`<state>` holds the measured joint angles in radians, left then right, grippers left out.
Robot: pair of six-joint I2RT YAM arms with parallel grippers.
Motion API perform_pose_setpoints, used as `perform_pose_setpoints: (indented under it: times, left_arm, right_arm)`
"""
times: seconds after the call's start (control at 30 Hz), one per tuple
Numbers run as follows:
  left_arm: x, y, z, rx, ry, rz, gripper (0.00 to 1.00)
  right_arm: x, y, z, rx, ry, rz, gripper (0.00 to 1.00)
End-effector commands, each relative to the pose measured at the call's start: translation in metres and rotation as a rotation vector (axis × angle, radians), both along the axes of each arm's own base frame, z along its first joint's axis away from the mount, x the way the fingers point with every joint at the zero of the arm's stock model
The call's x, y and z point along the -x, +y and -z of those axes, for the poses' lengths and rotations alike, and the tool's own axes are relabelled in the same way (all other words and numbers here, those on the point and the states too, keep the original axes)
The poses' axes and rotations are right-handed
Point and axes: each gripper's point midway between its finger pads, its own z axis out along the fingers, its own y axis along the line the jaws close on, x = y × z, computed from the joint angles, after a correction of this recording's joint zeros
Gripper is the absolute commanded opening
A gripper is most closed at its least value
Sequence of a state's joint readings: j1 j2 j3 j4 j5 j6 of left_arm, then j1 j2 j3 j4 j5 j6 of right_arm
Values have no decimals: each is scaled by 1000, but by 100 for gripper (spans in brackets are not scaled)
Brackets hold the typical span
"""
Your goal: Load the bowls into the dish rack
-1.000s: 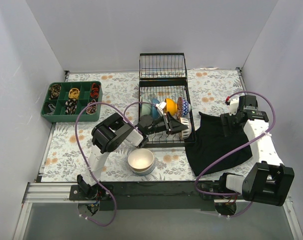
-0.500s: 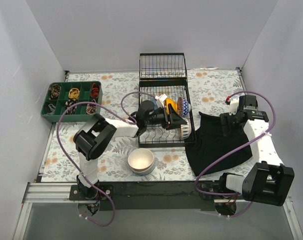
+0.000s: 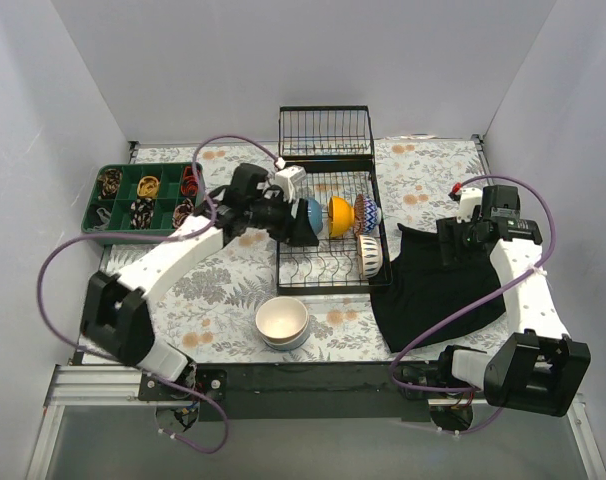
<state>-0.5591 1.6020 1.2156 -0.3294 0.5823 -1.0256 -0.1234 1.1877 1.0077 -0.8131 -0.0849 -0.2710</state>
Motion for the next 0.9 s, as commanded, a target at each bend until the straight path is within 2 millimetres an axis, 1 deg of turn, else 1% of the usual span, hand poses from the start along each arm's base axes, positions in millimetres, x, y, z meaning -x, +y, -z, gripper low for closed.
perform_pose_setpoints:
  times: [0.0, 0.03, 0.07, 0.1, 0.13, 0.17, 0.2, 0.27, 0.33, 0.4, 0.43, 0.47, 0.5, 0.53, 0.57, 0.67, 0.77, 0.87]
  left_arm:
    - [91, 44, -64, -38, -409, 482, 58]
    - [107, 50, -69, -27, -444, 554, 57]
    - [132, 64, -71, -36, -440, 619, 57]
    - [140, 70, -71, -43, -494, 686, 57]
    - [147, 76, -68, -59, -499, 715, 57]
    - [161, 87, -62, -86, -446, 752, 56]
    - [162, 93, -56, -120, -504, 820, 53]
    - [170, 105, -45, -169, -468, 862, 52]
    - [168, 113, -35, -228, -489, 892, 52]
    - [172, 115, -23, -267, -508, 931, 51]
    - [171, 117, -18, -303, -524, 934, 51]
    - [172, 111, -16, -309, -573, 958, 51]
    - [175, 111, -8, -322, -580, 973, 51]
    - [172, 108, -7, -343, -630, 963, 52]
    - [181, 103, -4, -342, -650, 1008, 53]
    - [193, 96, 12, -362, -620, 1061, 53]
    - [198, 89, 24, -365, -572, 1078, 52]
    - [198, 83, 32, -368, -589, 1086, 52]
  right_arm:
    - [-9, 16, -23, -62, -94, -82, 77]
    - [-9, 17, -23, -66, -100, -91, 77]
    - [-9, 18, -24, -67, -106, -103, 76]
    - [-9, 21, -24, -83, -106, -116, 76]
    - [-10, 23, -26, -90, -111, -124, 76]
    - [-10, 25, -25, -96, -109, -131, 76]
    - [-10, 26, -25, -107, -111, -134, 76]
    - [-11, 29, -26, -123, -113, -138, 76]
    - [-11, 31, -24, -135, -110, -133, 76]
    - [-9, 32, -24, -142, -115, -133, 76]
    - [-8, 33, -23, -148, -112, -129, 76]
    - [-7, 34, -22, -151, -115, -128, 76]
    - [-6, 34, -21, -153, -116, -128, 76]
    - [-4, 35, -21, -155, -119, -126, 76]
    - [-2, 35, -20, -158, -116, -125, 76]
    - [2, 34, -18, -148, -120, -122, 76]
    - [5, 33, -19, -139, -130, -115, 76]
    - [10, 32, -19, -135, -130, -108, 77]
